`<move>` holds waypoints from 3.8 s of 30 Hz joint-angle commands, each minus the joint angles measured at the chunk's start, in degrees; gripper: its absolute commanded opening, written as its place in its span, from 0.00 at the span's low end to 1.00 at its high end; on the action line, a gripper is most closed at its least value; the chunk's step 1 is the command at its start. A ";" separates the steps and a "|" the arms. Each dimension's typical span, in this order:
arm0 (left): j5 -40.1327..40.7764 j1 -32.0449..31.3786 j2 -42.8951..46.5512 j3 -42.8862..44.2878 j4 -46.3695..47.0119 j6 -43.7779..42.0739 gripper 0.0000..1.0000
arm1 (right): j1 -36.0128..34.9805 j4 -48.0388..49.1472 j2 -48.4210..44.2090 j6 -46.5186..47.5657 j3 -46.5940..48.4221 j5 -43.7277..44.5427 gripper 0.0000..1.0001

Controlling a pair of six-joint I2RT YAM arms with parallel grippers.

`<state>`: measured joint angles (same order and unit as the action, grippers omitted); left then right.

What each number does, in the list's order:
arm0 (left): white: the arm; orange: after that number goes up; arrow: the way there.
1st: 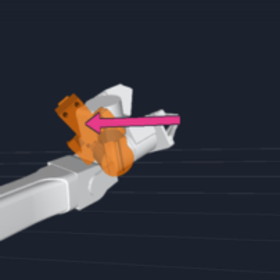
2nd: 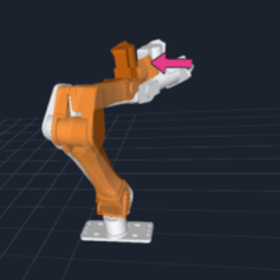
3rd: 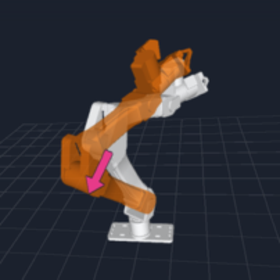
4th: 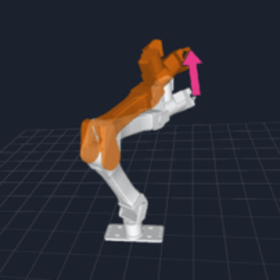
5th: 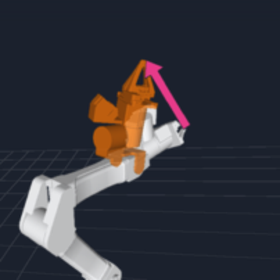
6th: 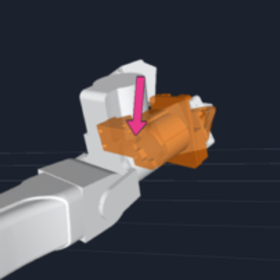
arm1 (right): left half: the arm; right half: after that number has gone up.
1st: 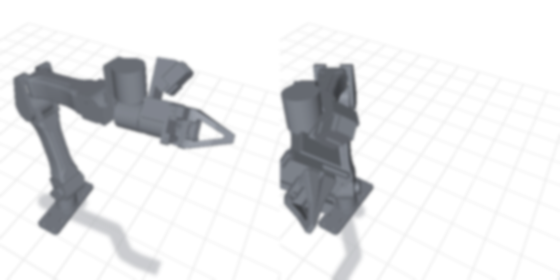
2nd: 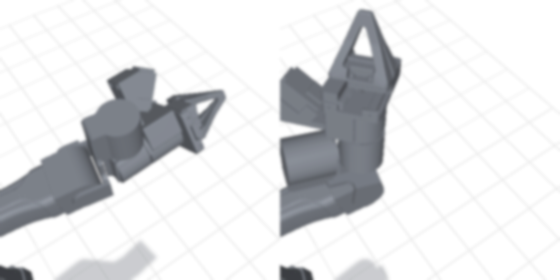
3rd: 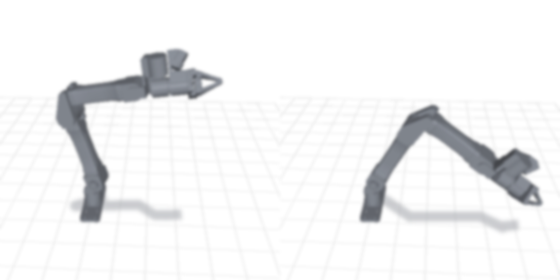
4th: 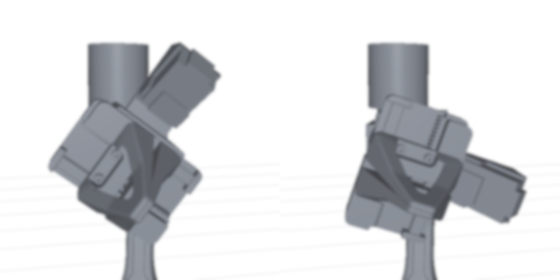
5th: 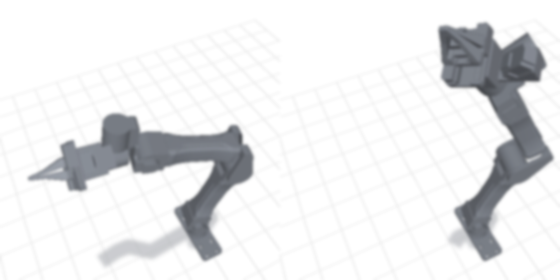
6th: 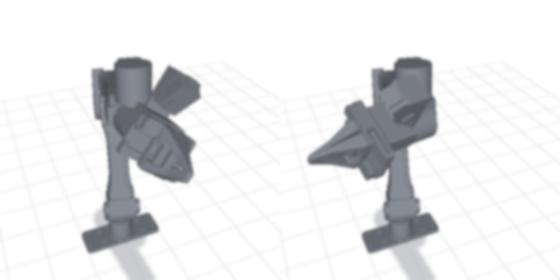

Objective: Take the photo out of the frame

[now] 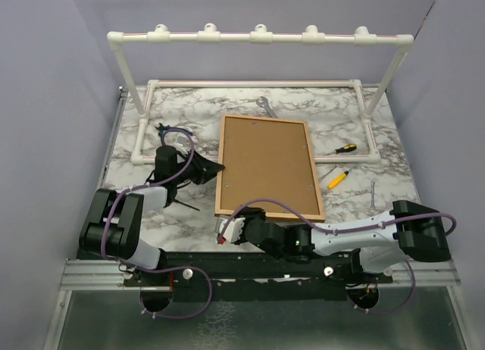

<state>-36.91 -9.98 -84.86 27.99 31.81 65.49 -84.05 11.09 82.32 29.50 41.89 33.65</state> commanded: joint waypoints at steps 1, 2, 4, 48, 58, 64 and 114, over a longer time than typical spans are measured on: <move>-1.51 0.11 2.53 1.83 3.00 0.92 0.05 | -0.50 3.07 -2.44 -1.76 0.39 0.45 0.54; -1.40 0.09 2.77 2.07 2.76 0.83 0.04 | -0.50 3.09 -2.83 -1.87 0.25 0.51 0.61; -1.05 0.12 3.37 2.72 1.62 0.06 0.03 | -0.50 3.24 -3.78 -2.25 0.03 0.92 0.79; 6.98 3.31 21.82 33.87 -47.05 -20.16 0.00 | 45.03 -9.85 -5.15 -56.83 9.88 -31.92 0.01; 6.32 3.33 22.99 37.39 -49.12 -19.58 0.00 | 44.95 -17.07 9.07 -61.09 20.91 -19.46 0.01; 5.73 3.30 22.90 39.18 -49.13 -18.60 0.00 | 44.86 -26.13 15.54 -62.38 29.31 -13.02 0.01; 19.15 -23.70 17.86 35.83 -36.78 -13.24 0.00 | 44.38 -7.01 14.84 -72.70 18.99 -26.89 0.01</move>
<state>-19.90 -32.80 -65.12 65.78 -4.97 52.69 -40.40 -2.57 100.68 -42.63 64.03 11.60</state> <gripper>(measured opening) 0.002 0.006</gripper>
